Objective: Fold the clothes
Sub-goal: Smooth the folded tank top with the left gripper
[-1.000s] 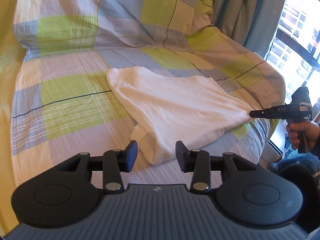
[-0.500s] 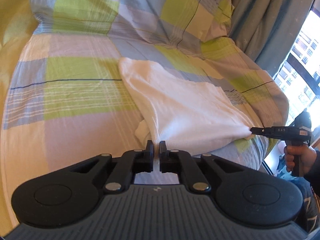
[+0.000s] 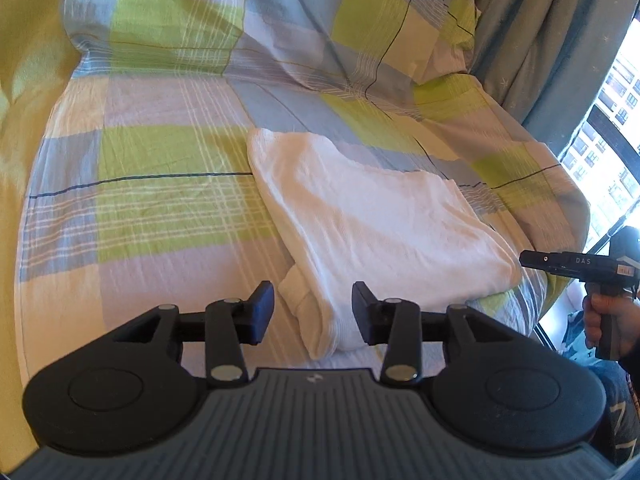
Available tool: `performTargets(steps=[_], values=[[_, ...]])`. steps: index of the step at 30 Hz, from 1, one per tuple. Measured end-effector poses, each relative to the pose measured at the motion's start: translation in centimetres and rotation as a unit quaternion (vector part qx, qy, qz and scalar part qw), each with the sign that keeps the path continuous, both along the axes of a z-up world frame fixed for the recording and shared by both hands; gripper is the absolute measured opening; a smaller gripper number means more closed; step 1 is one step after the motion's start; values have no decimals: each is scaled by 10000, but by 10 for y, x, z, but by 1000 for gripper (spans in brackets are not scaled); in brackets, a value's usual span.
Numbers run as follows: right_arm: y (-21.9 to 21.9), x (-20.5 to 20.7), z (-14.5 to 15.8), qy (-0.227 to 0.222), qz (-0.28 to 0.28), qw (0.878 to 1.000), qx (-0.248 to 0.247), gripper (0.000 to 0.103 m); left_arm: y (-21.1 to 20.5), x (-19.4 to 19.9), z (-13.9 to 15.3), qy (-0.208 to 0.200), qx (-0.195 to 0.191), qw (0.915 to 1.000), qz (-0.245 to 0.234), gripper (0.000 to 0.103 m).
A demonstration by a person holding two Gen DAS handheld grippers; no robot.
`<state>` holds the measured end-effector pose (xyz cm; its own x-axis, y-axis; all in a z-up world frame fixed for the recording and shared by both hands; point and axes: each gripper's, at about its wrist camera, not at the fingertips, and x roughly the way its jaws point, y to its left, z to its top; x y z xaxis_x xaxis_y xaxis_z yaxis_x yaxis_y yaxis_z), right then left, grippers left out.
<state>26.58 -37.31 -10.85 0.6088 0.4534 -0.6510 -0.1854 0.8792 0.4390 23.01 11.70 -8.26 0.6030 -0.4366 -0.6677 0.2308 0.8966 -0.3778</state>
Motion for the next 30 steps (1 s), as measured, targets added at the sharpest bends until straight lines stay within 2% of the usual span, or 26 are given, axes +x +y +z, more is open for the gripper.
performTargets(steps=[2, 3, 4, 5, 7, 10, 12, 16, 18, 20, 21, 24, 27, 30], values=[[6, 11, -4, 73, 36, 9999, 67, 34, -9, 10, -5, 64, 182, 9998, -60, 31], [8, 16, -7, 148, 61, 9998, 69, 34, -14, 11, -8, 48, 380, 9992, -88, 15], [11, 21, -12, 233, 74, 9997, 62, 22, -17, 12, -10, 29, 545, 9985, -103, 11], [11, 25, -15, 289, 59, 9995, 84, 5, -16, 12, -11, 7, 594, 9982, -82, 11], [5, 30, -19, 277, -56, 9994, 221, 4, -11, 10, -13, -6, 540, 9985, -26, 11], [-10, 37, -27, 373, -389, 9971, 541, 3, -8, 9, -14, -1, 512, 9987, 0, 11], [-14, 38, -31, 473, -397, 9964, 576, 4, -8, 9, -11, -6, 586, 9983, -5, 14], [-11, 25, -13, 131, -450, 9986, 264, 16, -4, 6, 4, -131, 851, 9963, 55, 26], [-9, 19, -4, -41, -476, 9988, 107, 16, -5, 4, 15, -282, 1017, 9944, 91, 21], [-8, 13, 5, -212, -502, 9985, -49, 17, -12, 5, 27, -447, 950, 9944, 77, 21], [-4, 11, 9, -299, -452, 9985, -108, 18, -19, 6, 31, -518, 930, 9943, -9, 21], [29, 15, 14, -479, 199, 9985, -195, 21, -54, 10, 34, -627, 978, 9919, -513, 22], [60, 24, 9, -469, 767, 9953, -364, 20, -84, 13, 19, -510, 1172, 9863, -1041, 22], [59, 36, -6, -249, 882, 9943, -546, 20, -85, 17, -3, -330, 1543, 9809, -1138, 22]])
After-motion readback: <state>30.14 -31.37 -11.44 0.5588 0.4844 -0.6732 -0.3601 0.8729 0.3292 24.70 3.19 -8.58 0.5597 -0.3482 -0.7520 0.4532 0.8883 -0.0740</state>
